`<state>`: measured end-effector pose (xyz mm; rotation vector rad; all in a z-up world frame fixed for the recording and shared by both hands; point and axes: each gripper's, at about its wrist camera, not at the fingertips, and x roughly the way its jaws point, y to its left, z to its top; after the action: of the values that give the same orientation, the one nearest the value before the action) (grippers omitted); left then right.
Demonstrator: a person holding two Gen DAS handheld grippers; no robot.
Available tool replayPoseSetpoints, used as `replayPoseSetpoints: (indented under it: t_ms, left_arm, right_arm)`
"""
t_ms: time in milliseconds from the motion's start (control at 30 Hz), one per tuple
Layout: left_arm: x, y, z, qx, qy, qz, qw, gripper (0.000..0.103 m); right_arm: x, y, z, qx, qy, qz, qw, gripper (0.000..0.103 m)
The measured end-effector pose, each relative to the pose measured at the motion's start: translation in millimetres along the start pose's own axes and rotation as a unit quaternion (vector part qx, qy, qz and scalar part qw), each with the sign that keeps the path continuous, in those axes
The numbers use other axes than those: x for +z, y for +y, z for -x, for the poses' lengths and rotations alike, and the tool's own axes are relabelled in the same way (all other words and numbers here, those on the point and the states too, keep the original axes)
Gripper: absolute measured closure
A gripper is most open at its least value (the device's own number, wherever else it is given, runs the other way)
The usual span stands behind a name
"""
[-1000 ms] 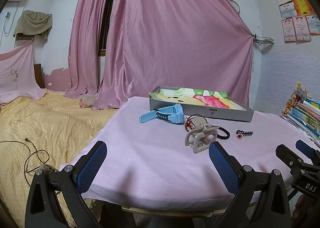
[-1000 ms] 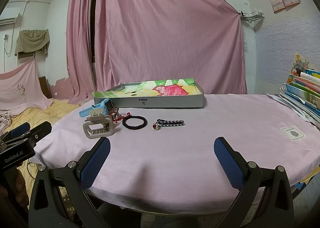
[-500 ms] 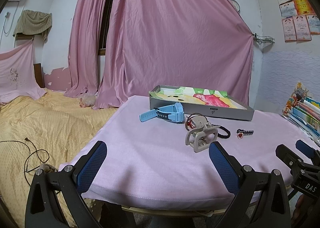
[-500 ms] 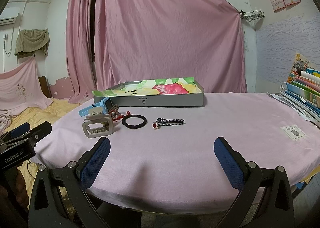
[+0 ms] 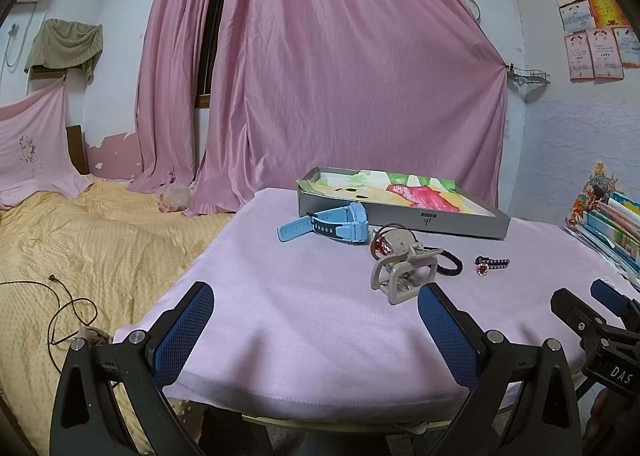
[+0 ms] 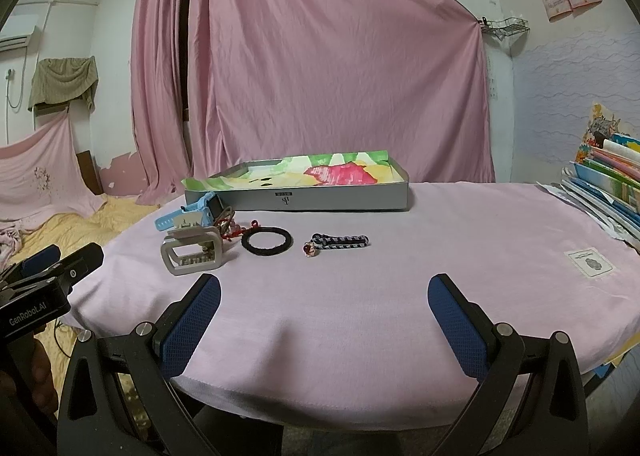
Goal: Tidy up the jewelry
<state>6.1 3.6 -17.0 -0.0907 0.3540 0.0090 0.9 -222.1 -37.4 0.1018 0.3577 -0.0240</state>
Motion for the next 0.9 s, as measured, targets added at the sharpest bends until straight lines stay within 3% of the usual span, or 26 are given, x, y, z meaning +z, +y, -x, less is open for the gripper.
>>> replayPoseSetpoints:
  t_ms: [367,567,900]
  left_arm:
    - [-2.4,0.7,-5.7,-0.006,0.007,-0.002,1.0000,0.001]
    - [7.3,3.7,-17.5,-0.035,0.023,0.000,0.9991,0.001]
    - [23.7,-8.2,-50.3,-0.090,0.073,-0.016,0.9932,0.001]
  right_arm:
    - [5.9,-2.9,-3.9,-0.006,0.005,0.004,1.000,0.001]
    - [19.5,-12.4,-8.5,-0.005,-0.001,0.012,1.000,0.001]
    - [42.7,-20.9,-43.6,0.034,0.054,0.003,0.998,0.001]
